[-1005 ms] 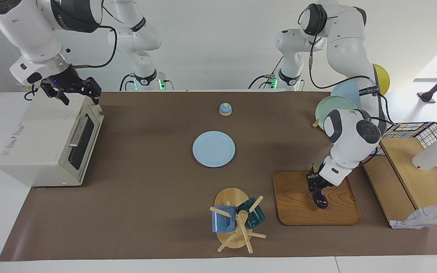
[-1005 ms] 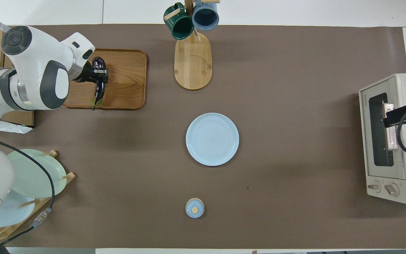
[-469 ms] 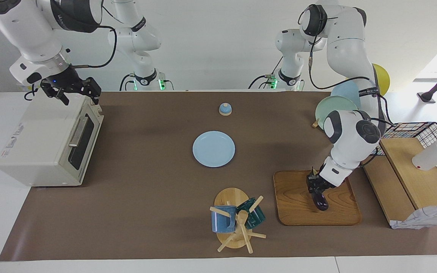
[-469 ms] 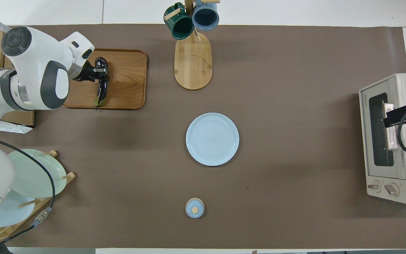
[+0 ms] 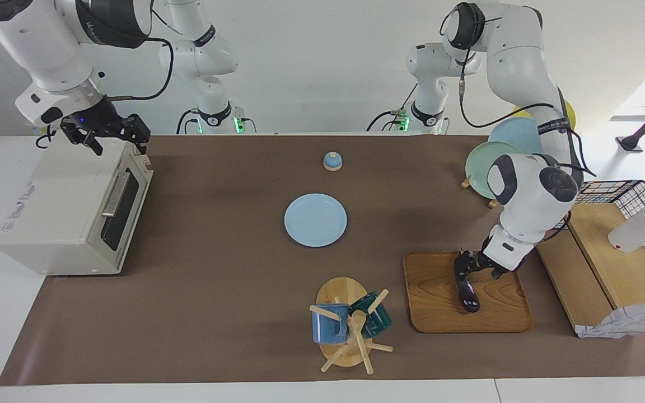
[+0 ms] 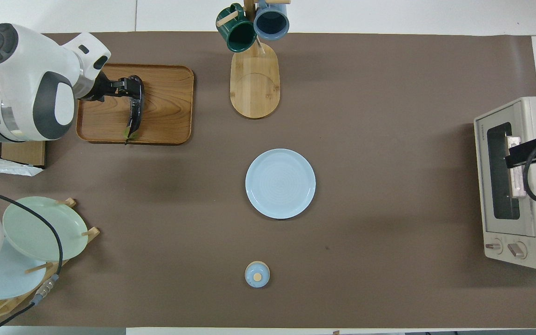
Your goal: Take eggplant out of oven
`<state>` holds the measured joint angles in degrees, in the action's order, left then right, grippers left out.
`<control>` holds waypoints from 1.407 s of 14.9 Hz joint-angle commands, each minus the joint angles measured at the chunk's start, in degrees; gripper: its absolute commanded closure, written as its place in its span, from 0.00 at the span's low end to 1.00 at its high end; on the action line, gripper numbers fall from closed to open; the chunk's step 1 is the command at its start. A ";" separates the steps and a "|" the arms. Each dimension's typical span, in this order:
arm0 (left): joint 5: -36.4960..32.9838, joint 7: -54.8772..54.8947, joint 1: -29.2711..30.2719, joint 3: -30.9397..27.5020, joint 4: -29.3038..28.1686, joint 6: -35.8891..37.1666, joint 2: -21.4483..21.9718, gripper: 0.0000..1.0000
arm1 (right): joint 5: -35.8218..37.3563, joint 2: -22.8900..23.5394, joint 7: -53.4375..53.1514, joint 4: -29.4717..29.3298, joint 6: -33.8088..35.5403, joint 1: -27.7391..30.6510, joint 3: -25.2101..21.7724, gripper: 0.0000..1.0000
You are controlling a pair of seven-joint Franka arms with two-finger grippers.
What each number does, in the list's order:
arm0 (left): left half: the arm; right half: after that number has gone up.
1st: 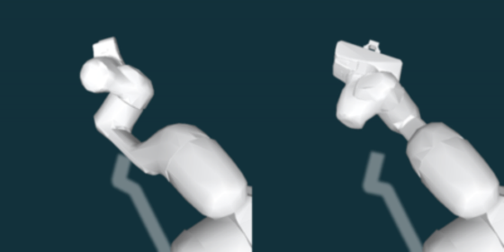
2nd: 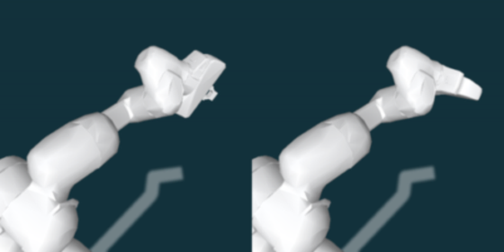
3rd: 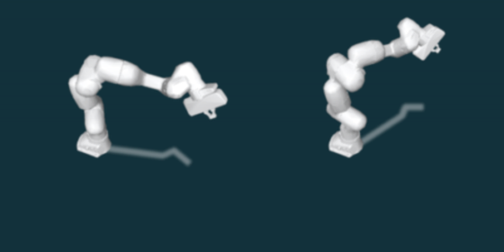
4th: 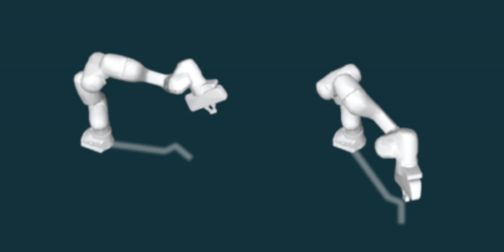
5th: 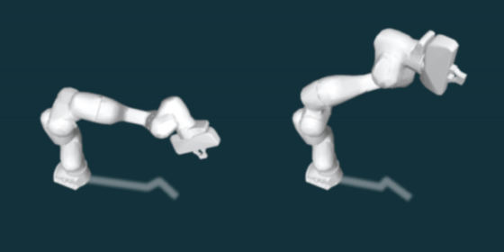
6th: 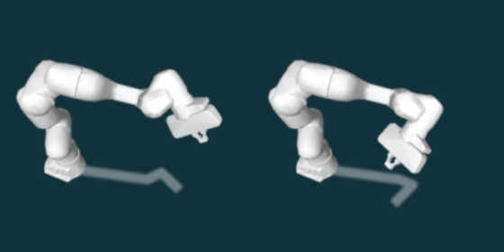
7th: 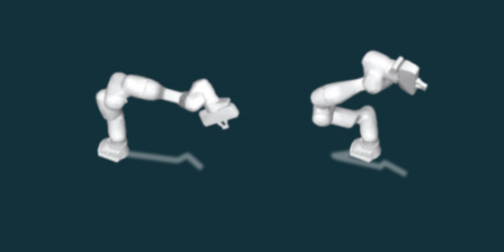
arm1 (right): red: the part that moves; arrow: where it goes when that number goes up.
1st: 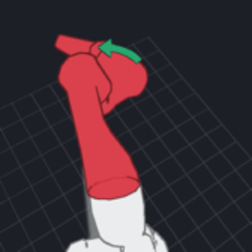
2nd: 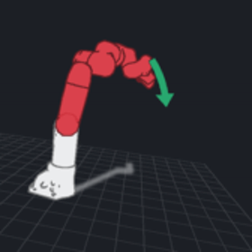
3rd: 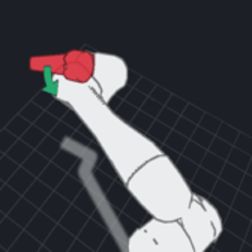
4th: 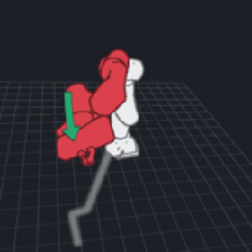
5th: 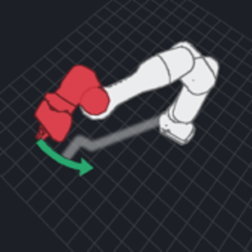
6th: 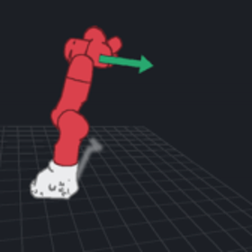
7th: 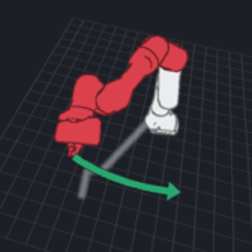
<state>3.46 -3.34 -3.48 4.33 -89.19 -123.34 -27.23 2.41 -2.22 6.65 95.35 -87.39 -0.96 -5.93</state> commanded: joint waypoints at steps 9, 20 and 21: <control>-0.91 -2.90 0.05 -1.43 -1.43 29.10 21.24 0.00 | -0.91 -0.51 -0.59 0.10 0.82 0.78 0.57 0.00; -2.57 -3.96 -1.09 -0.81 -6.88 32.22 28.91 0.00 | -0.91 -0.51 -0.59 0.10 0.82 0.78 0.57 0.00; -2.93 -3.95 -1.09 -0.81 -6.27 32.02 28.73 0.00 | -0.91 -0.51 -0.59 0.10 0.82 0.78 0.57 0.00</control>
<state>2.48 -7.28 -3.77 3.75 -94.29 -88.81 0.48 2.41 -2.22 6.65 95.35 -87.39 -0.96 -5.93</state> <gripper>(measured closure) 0.000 0.000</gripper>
